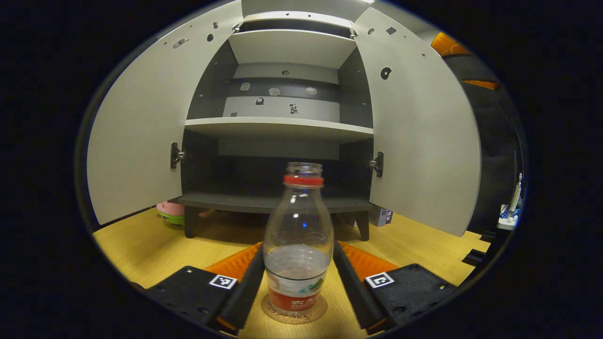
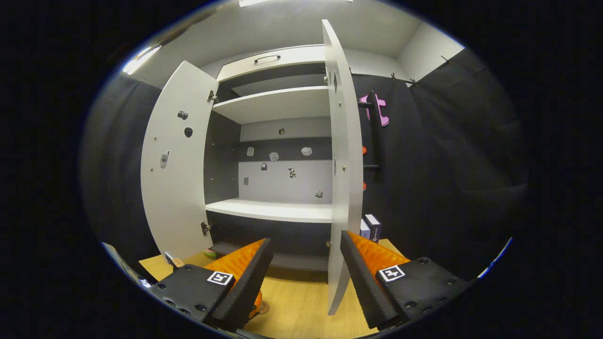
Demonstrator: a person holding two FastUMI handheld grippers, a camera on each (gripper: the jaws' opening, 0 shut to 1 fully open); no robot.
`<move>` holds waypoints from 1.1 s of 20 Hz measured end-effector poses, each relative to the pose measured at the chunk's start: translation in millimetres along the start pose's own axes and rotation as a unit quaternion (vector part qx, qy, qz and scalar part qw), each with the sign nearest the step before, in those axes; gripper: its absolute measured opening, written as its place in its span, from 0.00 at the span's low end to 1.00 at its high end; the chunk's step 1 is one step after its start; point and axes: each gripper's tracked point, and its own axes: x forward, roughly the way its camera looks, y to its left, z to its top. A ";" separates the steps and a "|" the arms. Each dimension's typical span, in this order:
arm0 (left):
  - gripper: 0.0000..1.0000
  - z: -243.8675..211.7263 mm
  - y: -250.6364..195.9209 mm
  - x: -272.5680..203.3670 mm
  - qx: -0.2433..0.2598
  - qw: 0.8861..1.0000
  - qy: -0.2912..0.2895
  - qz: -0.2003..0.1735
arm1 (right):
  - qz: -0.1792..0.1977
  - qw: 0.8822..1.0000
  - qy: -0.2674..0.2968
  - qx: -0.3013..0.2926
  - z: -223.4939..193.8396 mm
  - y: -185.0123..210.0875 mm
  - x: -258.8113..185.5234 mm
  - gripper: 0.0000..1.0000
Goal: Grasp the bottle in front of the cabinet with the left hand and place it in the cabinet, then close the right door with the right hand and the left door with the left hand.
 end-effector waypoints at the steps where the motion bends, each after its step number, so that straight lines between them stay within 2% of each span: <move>1: 0.75 0.0 1.2 -2.8 0.002 1.000 0.015 0.004 | 0.008 1.000 -0.002 0.002 0.2 1.2 1.1 0.96; 3: 0.73 9.0 -4.3 -5.7 0.000 0.999 0.042 -0.007 | 0.024 1.000 -0.005 0.006 0.3 3.2 3.3 0.96; 5: 0.72 38.4 -4.4 -12.1 -0.018 0.999 0.046 -0.013 | 0.043 0.999 -0.006 0.015 -0.7 6.3 3.5 0.96; 10: 0.72 186.0 3.8 -19.5 -0.044 0.998 -0.043 -0.012 | 0.077 0.997 -0.022 0.016 6.5 4.8 -9.9 0.96; 13: 0.72 268.5 14.5 -9.1 -0.047 0.995 -0.084 -0.002 | 0.081 0.996 -0.027 0.016 9.1 -5.9 -19.3 0.96; 17: 0.72 355.6 27.8 25.1 -0.053 0.991 -0.125 0.019 | 0.048 0.998 -0.032 0.018 11.2 -37.1 -31.0 0.96; 22: 0.72 407.2 37.7 111.1 -0.024 0.991 -0.128 0.038 | -0.029 0.999 -0.031 0.034 5.2 -94.3 -46.0 0.96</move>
